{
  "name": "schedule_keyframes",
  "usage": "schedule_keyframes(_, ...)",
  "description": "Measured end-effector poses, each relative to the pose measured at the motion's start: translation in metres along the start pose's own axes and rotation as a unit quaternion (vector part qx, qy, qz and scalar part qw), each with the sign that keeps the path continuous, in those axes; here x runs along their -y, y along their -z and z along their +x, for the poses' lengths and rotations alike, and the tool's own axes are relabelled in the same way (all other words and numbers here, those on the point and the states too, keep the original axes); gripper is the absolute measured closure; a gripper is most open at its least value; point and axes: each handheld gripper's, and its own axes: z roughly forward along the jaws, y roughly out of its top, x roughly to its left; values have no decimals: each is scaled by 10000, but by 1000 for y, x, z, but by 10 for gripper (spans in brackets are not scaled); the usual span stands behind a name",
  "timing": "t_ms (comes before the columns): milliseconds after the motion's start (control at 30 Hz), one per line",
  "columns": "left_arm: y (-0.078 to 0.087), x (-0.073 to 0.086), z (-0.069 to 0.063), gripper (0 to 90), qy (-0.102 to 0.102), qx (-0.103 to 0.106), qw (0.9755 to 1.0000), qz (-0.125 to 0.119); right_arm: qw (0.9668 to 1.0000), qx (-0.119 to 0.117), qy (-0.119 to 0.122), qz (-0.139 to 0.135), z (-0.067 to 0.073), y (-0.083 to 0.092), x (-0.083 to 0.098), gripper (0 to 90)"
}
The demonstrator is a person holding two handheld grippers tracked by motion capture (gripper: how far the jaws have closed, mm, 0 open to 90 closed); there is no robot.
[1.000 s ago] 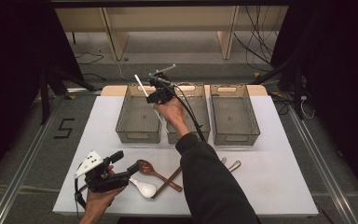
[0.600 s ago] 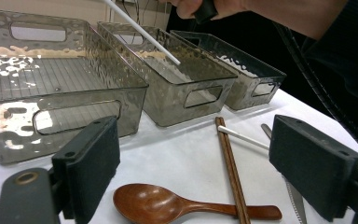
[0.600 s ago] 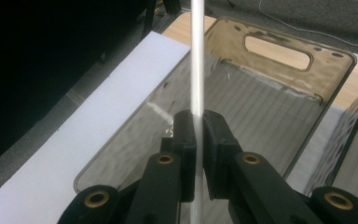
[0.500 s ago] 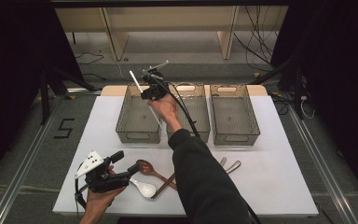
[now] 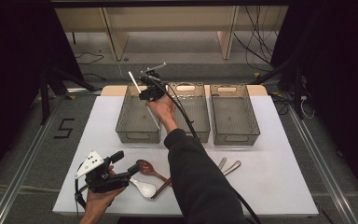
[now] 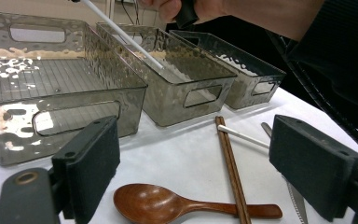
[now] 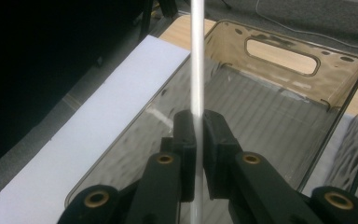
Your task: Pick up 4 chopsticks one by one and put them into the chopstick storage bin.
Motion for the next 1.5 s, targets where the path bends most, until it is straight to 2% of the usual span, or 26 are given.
schedule_keyframes(633, 0, 0, 0, 157, -8, 18, 10000, 4, 9998, 164, -83, -99, -1, -15, 3, 850)
schedule_keyframes(1033, 0, 0, 0, 157, -22, 24, 10000, 10, 9998, 158, -89, -121, 0, -21, 5, 850)
schedule_keyframes(1500, 0, 0, 0, 157, -20, 39, 10000, 6, 9997, 192, -131, -23, -3, -30, 9, 846)
